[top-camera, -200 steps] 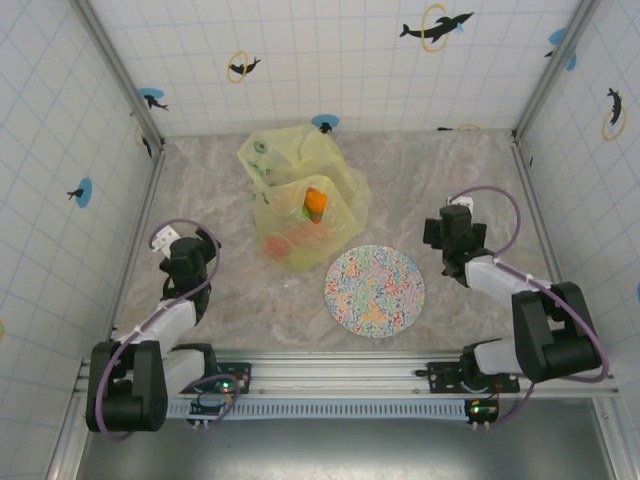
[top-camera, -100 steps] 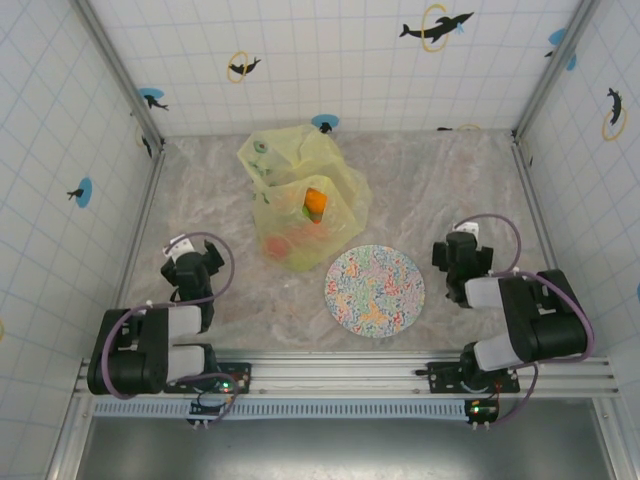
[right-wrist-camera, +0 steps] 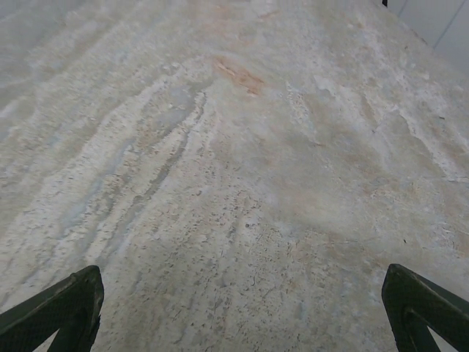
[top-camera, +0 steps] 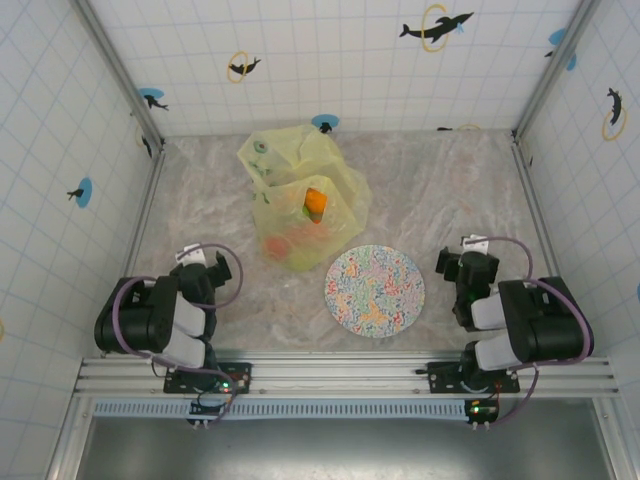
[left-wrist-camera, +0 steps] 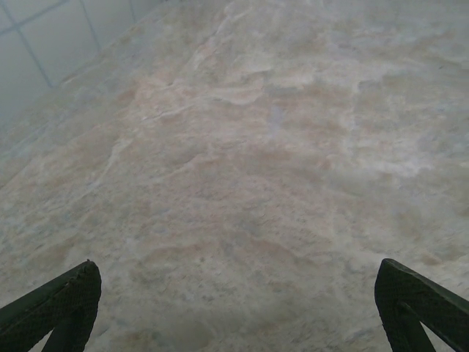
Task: Place the fruits into the plastic bag
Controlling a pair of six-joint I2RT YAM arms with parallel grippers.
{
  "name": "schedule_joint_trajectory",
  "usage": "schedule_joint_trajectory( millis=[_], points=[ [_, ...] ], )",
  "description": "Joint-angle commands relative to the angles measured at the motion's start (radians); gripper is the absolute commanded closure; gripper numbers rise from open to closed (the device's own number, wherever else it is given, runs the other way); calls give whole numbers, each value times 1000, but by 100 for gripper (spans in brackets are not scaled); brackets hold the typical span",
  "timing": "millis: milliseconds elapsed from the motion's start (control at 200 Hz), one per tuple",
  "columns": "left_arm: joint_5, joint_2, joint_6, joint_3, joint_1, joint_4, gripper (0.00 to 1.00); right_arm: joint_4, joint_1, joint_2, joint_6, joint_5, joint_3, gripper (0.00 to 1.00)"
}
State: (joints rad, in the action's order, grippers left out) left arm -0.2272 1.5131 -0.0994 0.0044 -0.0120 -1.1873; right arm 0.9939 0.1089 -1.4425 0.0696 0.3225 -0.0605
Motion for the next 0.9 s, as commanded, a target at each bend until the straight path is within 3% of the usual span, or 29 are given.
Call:
schedule_joint_trajectory(
  millis=[0,75,160,896],
  points=[
    [72,1,38,-18,5,-121,2,249,-17,-51,-3,-39,63,0],
    [72,-1,37,-16,4,-113,2,379,-28,-95,0,-60,102,0],
    [72,0,36,-16,4,-115,2,262,-34,-67,6,-76,67,0],
    [71,0,37,-17,3,-120,2,273,-41,-72,11,-87,68,0]
  ],
)
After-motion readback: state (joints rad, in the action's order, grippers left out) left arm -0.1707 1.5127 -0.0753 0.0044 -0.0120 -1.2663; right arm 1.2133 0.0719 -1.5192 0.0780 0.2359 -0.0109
